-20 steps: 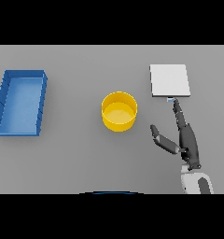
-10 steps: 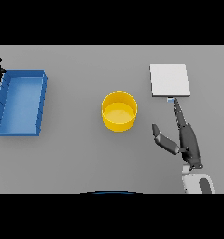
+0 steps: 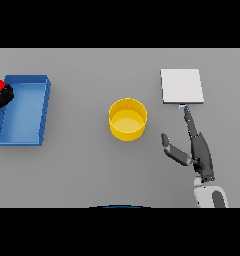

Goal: Pick up the red beaker and tilt it to pour out 1 green nut into yellow bowl. Pick up the yellow bowl and place it on the metallic measuring scale.

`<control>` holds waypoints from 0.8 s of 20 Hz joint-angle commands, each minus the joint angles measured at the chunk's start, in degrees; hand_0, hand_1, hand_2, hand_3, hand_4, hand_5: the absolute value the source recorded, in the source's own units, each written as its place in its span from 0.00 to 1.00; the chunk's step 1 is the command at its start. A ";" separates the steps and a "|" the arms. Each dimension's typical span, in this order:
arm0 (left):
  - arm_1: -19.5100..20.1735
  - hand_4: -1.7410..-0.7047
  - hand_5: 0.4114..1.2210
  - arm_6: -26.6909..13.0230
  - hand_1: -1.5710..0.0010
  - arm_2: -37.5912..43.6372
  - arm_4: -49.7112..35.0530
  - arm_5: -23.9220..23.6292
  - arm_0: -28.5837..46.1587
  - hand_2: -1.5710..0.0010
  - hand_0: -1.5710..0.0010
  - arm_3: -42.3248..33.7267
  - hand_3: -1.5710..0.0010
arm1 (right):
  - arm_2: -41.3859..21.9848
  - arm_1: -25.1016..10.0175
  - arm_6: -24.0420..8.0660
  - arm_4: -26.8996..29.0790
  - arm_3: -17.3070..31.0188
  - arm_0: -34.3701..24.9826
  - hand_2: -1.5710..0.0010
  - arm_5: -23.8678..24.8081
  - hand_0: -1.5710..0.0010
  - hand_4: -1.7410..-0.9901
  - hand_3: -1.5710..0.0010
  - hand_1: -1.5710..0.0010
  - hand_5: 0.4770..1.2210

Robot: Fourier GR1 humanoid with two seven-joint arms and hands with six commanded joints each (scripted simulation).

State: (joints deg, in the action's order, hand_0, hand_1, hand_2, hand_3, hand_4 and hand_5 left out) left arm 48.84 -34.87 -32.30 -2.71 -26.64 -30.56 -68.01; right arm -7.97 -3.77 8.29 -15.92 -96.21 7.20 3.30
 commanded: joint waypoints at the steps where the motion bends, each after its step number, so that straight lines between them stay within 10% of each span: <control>1: 0.53 0.35 0.52 0.11 0.08 -0.22 -1.12 2.25 0.44 0.09 0.00 -1.20 0.13 | 0.16 0.27 -0.33 0.17 0.38 -0.24 1.00 0.21 1.00 0.73 1.00 1.00 0.25; 4: 3.34 0.68 0.43 -0.06 0.52 -0.43 -5.66 10.24 1.42 0.51 0.41 -4.08 0.54 | -0.02 0.19 0.97 0.27 -0.71 0.62 1.00 0.15 1.00 0.74 1.00 1.00 0.25; 7: 4.90 0.83 0.37 0.55 0.75 -0.47 -7.80 13.43 2.06 0.75 0.70 -5.65 0.76 | -0.53 0.19 0.16 -0.47 -1.92 1.60 1.00 0.35 1.00 0.74 1.00 1.00 0.26; 16: 3.47 0.92 0.32 5.07 0.97 1.78 -9.45 12.87 0.85 0.97 0.96 -3.74 0.97 | -1.84 -0.15 -3.02 -4.47 -2.25 1.21 1.00 1.61 1.00 0.72 1.00 1.00 0.25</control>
State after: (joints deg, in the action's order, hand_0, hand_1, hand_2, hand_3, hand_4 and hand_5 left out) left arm 52.32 -29.75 -30.51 -12.15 -13.78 -29.72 -71.75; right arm -9.79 -3.94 5.28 -20.38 -98.47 8.39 4.93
